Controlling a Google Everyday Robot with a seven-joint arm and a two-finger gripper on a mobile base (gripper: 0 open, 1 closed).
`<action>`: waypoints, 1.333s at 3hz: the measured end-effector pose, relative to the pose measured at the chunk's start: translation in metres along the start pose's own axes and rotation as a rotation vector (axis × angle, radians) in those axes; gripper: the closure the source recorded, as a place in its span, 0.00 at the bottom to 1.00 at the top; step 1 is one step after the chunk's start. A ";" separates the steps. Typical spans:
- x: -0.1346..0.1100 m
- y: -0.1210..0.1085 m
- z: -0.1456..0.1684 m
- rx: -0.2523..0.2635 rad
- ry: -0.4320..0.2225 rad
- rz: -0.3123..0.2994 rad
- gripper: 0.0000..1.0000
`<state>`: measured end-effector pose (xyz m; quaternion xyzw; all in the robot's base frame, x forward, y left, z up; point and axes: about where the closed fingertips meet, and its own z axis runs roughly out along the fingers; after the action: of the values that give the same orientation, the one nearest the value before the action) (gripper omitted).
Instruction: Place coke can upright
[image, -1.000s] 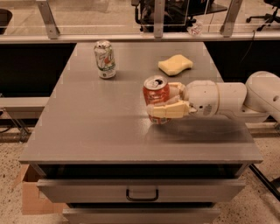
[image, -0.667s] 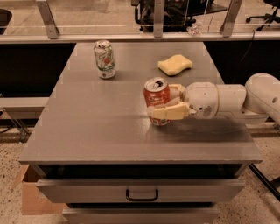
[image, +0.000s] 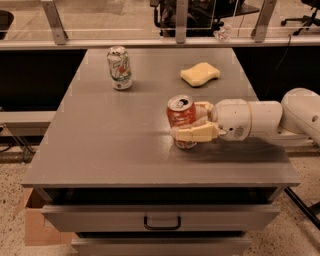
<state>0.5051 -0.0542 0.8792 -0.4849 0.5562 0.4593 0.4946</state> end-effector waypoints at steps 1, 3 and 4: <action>0.019 0.010 -0.014 0.018 0.026 0.029 0.05; 0.023 0.013 -0.051 0.073 0.058 0.021 0.00; 0.010 0.010 -0.096 0.164 0.077 -0.025 0.00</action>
Offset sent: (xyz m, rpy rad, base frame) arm -0.0226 -0.0348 -0.0312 -0.0430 0.0529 -0.0462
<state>0.4842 -0.1491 0.8783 -0.4669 0.6044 0.3870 0.5166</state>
